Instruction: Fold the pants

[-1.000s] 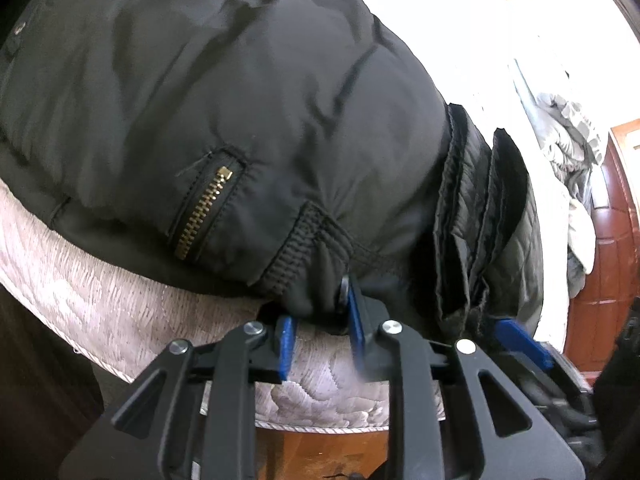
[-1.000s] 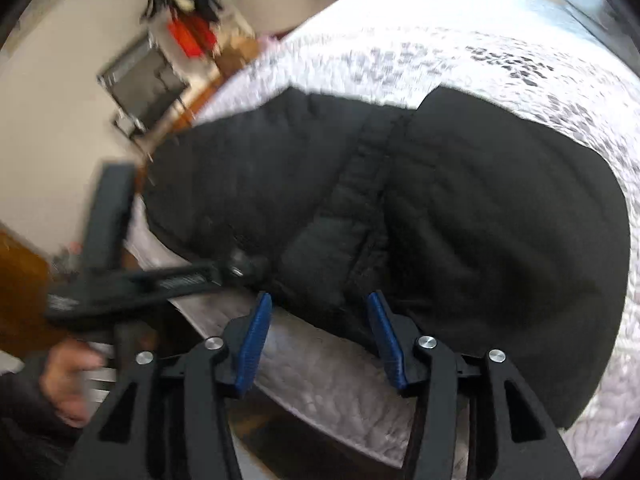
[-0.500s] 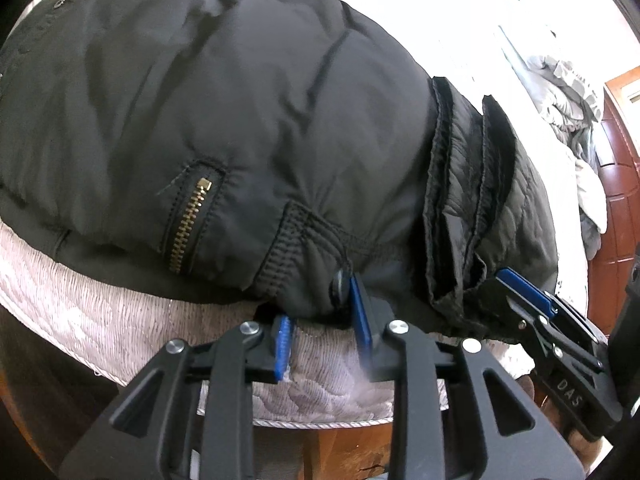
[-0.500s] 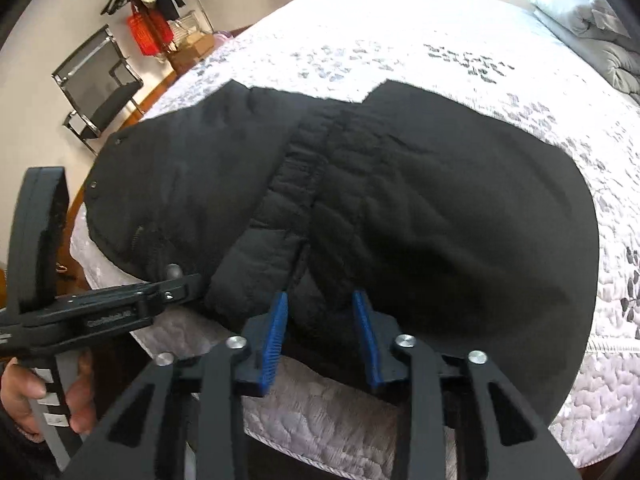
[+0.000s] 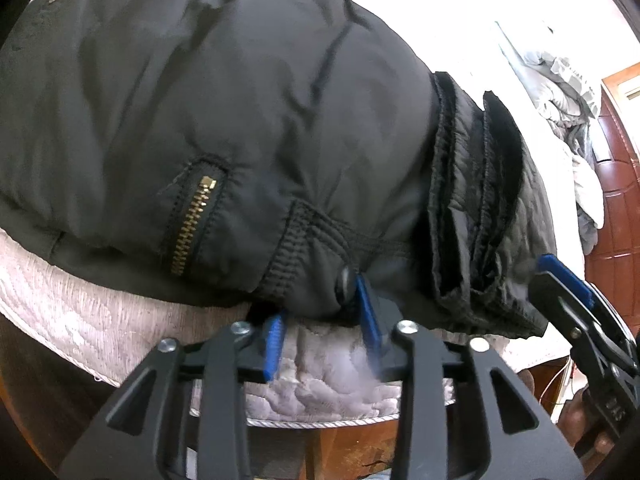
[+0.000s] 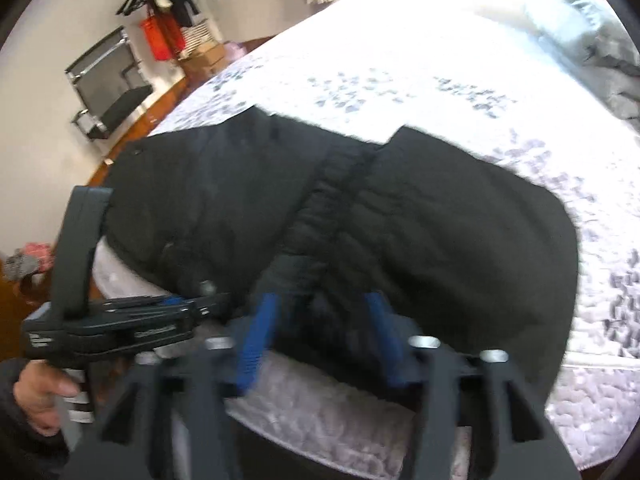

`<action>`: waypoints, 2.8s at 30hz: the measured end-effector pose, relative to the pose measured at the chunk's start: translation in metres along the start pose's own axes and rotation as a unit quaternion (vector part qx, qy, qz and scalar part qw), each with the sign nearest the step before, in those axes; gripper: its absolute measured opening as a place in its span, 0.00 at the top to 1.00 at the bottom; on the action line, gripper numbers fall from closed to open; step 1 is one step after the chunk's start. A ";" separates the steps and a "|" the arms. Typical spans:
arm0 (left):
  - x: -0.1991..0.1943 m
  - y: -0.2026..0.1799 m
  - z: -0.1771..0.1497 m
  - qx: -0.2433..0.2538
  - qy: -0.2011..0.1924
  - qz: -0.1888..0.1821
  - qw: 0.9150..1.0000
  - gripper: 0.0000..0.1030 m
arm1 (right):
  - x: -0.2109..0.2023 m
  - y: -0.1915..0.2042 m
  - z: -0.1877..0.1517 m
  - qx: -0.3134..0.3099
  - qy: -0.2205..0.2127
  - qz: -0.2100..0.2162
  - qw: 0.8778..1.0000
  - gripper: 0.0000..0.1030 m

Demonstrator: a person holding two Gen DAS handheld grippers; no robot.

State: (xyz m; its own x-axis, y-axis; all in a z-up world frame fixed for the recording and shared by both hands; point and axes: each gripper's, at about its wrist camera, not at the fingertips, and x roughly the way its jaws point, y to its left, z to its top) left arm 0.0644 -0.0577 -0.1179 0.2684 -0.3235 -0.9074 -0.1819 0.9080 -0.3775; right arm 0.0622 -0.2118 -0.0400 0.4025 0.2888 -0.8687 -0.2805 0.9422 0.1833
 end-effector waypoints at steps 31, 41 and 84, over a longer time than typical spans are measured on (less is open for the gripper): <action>0.007 0.001 0.012 0.028 0.023 -0.005 0.999 0.60 | 0.041 0.008 -0.016 0.000 0.066 0.040 0.997 0.86; -0.005 0.014 0.009 0.027 0.030 -0.017 0.999 0.54 | 0.006 -0.018 -0.011 0.051 0.033 0.100 0.993 0.57; -0.088 0.286 0.039 -0.368 -0.116 -0.132 0.913 0.54 | 0.051 -0.007 0.005 0.024 0.065 -0.005 0.998 0.53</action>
State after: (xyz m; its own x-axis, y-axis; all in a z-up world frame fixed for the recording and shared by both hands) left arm 0.0258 0.2410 -0.1389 0.5719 -0.3624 -0.7359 -0.6463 0.3535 -0.6763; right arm 0.0889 -0.2029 -0.0838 0.2876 0.2568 -0.9227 -0.2337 0.9531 0.1924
